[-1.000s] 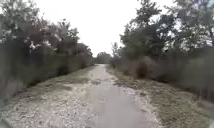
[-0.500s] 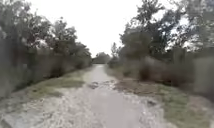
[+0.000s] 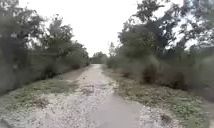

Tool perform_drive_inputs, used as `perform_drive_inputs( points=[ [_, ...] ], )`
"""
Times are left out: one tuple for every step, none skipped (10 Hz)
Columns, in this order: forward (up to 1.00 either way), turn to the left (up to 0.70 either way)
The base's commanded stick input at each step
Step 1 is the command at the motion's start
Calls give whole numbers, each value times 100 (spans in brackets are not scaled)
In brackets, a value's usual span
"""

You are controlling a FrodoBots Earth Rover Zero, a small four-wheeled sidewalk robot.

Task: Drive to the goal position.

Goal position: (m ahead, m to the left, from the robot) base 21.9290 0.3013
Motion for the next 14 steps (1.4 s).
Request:
perform_drive_inputs(
  points=[
    [70, 0],
    [70, 0],
    [70, 0],
    [70, 0],
    [70, 0],
    [70, 0],
    [70, 0],
    [70, 0],
    [70, 0],
    [70, 0],
    [70, 0],
    [70, 0],
    [70, 35],
    [70, 35]
  ],
)
